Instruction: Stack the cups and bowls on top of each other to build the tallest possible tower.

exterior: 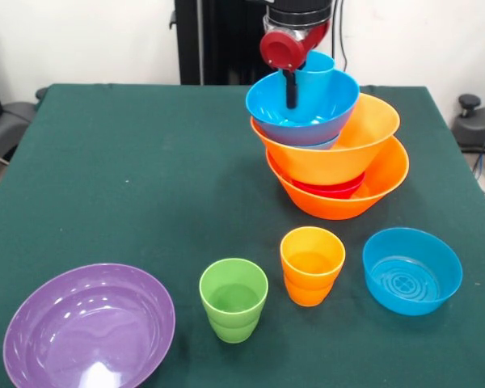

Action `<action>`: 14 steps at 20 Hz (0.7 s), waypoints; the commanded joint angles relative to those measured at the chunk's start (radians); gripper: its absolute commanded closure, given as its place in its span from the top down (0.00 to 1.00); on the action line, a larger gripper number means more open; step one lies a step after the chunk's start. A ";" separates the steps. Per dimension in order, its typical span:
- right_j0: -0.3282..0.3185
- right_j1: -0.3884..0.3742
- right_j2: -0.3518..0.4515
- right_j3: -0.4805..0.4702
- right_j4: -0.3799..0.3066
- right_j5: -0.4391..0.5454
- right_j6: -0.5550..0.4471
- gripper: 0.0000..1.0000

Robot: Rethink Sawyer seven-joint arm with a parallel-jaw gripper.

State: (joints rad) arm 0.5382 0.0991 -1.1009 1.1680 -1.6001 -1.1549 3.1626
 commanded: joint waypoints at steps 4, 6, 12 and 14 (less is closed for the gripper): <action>0.017 0.035 0.203 0.022 0.025 0.039 -0.036 0.00; 0.014 0.027 0.208 0.026 0.030 0.032 -0.039 1.00; -0.005 0.009 0.229 0.033 0.044 0.000 0.038 1.00; -0.004 0.008 0.232 0.031 0.025 -0.021 0.018 1.00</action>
State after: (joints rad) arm 0.5446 0.0897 -1.0828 1.1727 -1.6003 -1.1549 3.1626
